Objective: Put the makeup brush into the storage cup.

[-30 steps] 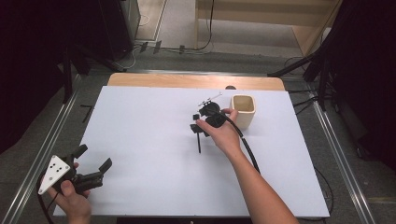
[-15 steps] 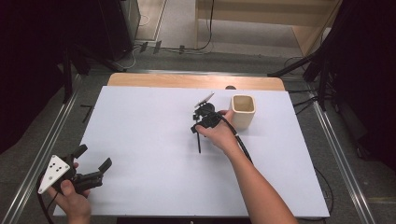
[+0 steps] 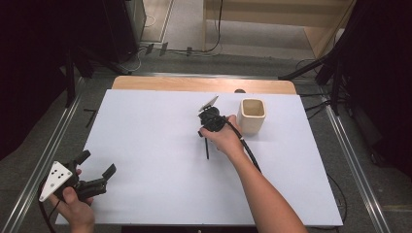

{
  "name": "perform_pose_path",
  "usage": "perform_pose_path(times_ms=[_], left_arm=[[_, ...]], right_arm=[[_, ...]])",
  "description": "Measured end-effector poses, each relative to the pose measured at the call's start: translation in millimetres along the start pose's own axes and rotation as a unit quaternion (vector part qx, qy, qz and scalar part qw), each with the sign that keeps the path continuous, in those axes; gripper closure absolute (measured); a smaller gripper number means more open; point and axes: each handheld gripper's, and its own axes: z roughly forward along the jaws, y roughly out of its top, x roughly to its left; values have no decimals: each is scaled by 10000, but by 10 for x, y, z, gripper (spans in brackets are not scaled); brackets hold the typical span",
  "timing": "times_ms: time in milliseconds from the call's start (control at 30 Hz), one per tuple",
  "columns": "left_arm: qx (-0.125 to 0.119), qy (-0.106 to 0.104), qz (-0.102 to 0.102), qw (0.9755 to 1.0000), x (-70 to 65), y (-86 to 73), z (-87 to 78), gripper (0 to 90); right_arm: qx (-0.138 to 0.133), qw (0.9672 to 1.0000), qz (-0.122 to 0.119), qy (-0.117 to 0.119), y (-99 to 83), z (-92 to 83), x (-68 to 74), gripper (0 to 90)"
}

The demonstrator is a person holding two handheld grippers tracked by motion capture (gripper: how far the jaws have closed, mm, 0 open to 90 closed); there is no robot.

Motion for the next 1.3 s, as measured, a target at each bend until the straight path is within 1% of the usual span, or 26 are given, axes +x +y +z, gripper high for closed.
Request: perform_pose_path(times_ms=[100, 133, 200, 333, 433, 467, 533, 567, 600, 633, 667, 700, 733, 767, 800, 833, 900, 967, 1000, 1100, 1133, 1167, 1200, 1300], left_arm=[[-1, -1, -4, 10000, 1, 0, 1, 4], [-4, -3, -6, 10000, 1, 0, 1, 4], [-8, 1, -2, 10000, 0, 3, -1, 4], [-5, 0, -3, 10000, 1, 2, 0, 3], [-6, -8, -15, 10000, -3, 2, 3, 4], [-2, -6, -15, 10000, -4, 1, 5, 4], [8, -9, -10, 10000, -5, 1, 5, 3], [5, -13, -11, 10000, -6, 1, 5, 4], [9, -12, -7, 10000, -8, 2, 5, 4], [10, -12, -4, 10000, -8, 2, 5, 4], [7, -17, -10, 10000, -8, 1, 5, 4], [6, -21, -11, 10000, -7, 1, 6, 4], [7, -23, -10, 10000, -8, 1, 7, 4], [7, -24, -11, 10000, -7, 1, 7, 4], [4, -27, -13, 10000, -7, 1, 7, 4], [3, -24, -16, 10000, -6, 1, 6, 4], [-8, -26, -26, 10000, -6, 1, 6, 4], [-7, -25, -24, 10000, -5, 1, 7, 4], [-9, -26, -27, 10000, -5, 1, 7, 4], [-10, -25, -16, 10000, -5, 2, 5, 4], [-8, -24, -15, 10000, -4, 2, 5, 4], [-9, -23, -17, 10000, -3, 1, 6, 4], [-10, -23, -24, 10000, -2, 1, 7, 3], [-3, -20, -17, 10000, 1, 0, 7, 4]], right_arm=[[73, 10000, 33, -10, 2, 11, 6, 551], [105, 9999, 15, 28, 2, 17, 7, 562], [154, 9998, 79, 85, 3, 19, 13, 570], [185, 9997, 161, 54, 8, 22, 25, 594], [247, 9995, 183, -34, 12, 20, 41, 642], [293, 9993, 140, -177, 15, 23, 59, 683], [314, 9992, 108, -204, 17, 23, 65, 684], [318, 9992, 49, -246, 20, 26, 75, 694], [321, 9991, 43, -270, 22, 28, 81, 706], [372, 9989, 87, -266, 28, 23, 90, 730], [413, 9987, 109, -284, 37, 23, 97, 785], [413, 9987, 109, -284, 37, 23, 97, 785], [441, 9984, 189, -294, 48, 21, 89, 836], [441, 9984, 189, -294, 48, 21, 89, 836], [476, 9981, 252, -289, 53, 22, 87, 861], [484, 9980, 344, -207, 55, 25, 61, 870], [481, 9981, 346, -179, 54, 24, 54, 871], [474, 9981, 340, -180, 52, 24, 55, 872], [464, 9983, 278, -200, 49, 24, 58, 873], [441, 9984, 284, -224, 43, 20, 68, 874], [395, 9986, 310, -148, 30, 16, 46, 874], [395, 9986, 310, -148, 30, 16, 46, 874], [367, 9986, 375, -114, 26, 14, 42, 874], [215, 9988, 430, -42, 9, -6, 10, 874]])
